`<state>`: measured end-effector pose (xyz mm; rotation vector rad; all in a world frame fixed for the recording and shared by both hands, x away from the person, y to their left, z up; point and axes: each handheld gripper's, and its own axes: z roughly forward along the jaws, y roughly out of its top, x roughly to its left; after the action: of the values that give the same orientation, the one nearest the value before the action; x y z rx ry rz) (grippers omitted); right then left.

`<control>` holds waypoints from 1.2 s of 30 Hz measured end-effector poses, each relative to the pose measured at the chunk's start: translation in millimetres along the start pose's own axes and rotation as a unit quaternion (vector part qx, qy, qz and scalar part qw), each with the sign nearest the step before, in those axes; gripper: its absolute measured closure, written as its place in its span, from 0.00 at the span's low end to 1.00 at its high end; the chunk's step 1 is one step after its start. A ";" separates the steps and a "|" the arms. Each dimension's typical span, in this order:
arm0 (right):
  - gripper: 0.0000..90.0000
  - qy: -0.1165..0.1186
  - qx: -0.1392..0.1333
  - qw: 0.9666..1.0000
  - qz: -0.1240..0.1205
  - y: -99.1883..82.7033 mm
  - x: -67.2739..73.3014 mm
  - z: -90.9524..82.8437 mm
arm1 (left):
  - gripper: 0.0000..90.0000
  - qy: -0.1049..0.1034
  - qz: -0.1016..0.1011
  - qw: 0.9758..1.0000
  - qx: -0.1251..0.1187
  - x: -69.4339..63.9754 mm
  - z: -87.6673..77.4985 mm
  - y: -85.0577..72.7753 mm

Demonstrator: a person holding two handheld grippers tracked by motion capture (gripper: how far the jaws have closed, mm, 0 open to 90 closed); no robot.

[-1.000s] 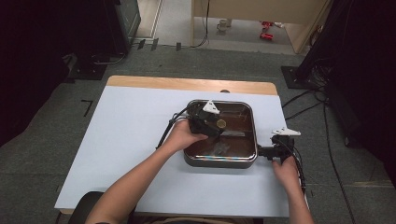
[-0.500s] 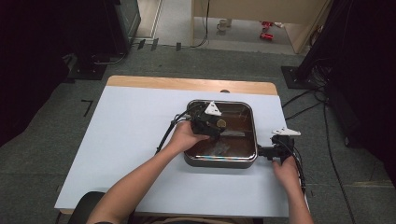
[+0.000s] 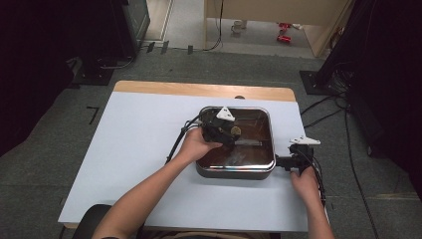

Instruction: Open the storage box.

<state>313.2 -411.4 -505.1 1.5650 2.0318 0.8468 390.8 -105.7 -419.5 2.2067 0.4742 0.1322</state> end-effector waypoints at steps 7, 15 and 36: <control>0.00 0.000 -0.001 1.000 0.000 0.0 0.0 0.0 | 0.65 0.005 0.010 1.000 -0.015 -5.5 -19.7 9.6; 0.00 0.000 -0.002 1.000 0.000 0.0 -0.1 0.2 | 0.65 0.010 0.008 0.999 -0.036 -8.1 -41.7 13.7; 0.00 0.000 0.000 1.000 0.001 0.0 -0.1 0.1 | 0.66 0.024 0.011 0.999 -0.023 -4.3 -54.6 9.4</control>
<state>313.3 -411.4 -505.2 1.5657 2.0313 0.8486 375.6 -72.7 -377.5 2.1676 0.4691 0.2073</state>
